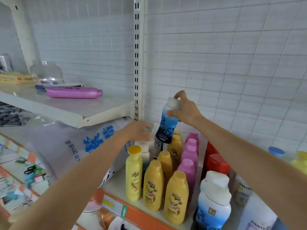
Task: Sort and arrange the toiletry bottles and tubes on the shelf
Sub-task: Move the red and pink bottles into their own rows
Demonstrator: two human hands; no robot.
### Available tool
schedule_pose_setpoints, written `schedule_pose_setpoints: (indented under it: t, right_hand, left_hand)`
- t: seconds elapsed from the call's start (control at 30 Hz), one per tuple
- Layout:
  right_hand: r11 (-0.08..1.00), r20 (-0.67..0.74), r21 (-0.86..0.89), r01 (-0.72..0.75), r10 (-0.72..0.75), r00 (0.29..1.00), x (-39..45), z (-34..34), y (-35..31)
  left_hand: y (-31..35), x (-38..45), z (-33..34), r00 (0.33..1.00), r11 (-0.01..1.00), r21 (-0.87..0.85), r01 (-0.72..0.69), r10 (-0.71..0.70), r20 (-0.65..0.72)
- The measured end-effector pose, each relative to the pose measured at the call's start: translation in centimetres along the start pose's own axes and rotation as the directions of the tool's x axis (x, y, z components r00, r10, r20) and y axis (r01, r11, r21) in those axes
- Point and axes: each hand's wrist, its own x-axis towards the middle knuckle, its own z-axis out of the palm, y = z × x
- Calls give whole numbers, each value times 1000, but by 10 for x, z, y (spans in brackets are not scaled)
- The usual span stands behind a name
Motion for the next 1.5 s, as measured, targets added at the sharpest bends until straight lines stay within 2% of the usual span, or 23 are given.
schedule_pose_setpoints:
  t: [0.1,0.2,0.27,0.43,0.57,0.67,0.8,1.03,1.23,1.37,1.5]
  right_hand:
    - [999,61,3,-35,35,998,16,12,4]
    - [998,140,8,-55,53,989,28,27,12]
    - [999,198,-13,-49,51,979,34,36,17]
    - [992,391,-117,-46,89,916,37,56,27]
    - [987,500,-157,-43,117,858,37,72,26]
    - [984,536,-180,10,90,839,39,83,20]
    - [984,553,-175,8,92,828,39,96,23]
    - [985,525,-166,47,48,850,42,87,25]
    - [973,519,-130,191,-97,850,38,20,-3]
    - [987,477,48,155,-159,864,14,-41,-21]
    - [982,372,103,156,-184,910,-14,-82,-18]
  left_hand:
    - [-1,13,1,997,1000,19,8,-10,79]
    - [-9,20,0,999,1000,-22,-9,10,42]
    - [-13,20,-8,998,998,-67,15,-19,-57]
    - [-8,10,-42,944,944,-330,14,-121,-306]
    - [-2,4,-58,844,985,-171,8,-98,-527]
    - [-3,1,-63,795,991,-130,13,-90,-600]
    - [-8,-2,-65,759,986,-168,-14,-99,-643]
    - [-5,-12,-71,768,962,-255,-100,-88,-634]
    - [22,-21,-86,812,934,-304,-189,-26,-583]
    - [59,-27,-94,818,915,-310,-259,37,-574]
    - [110,-31,-93,805,866,-346,-361,103,-584]
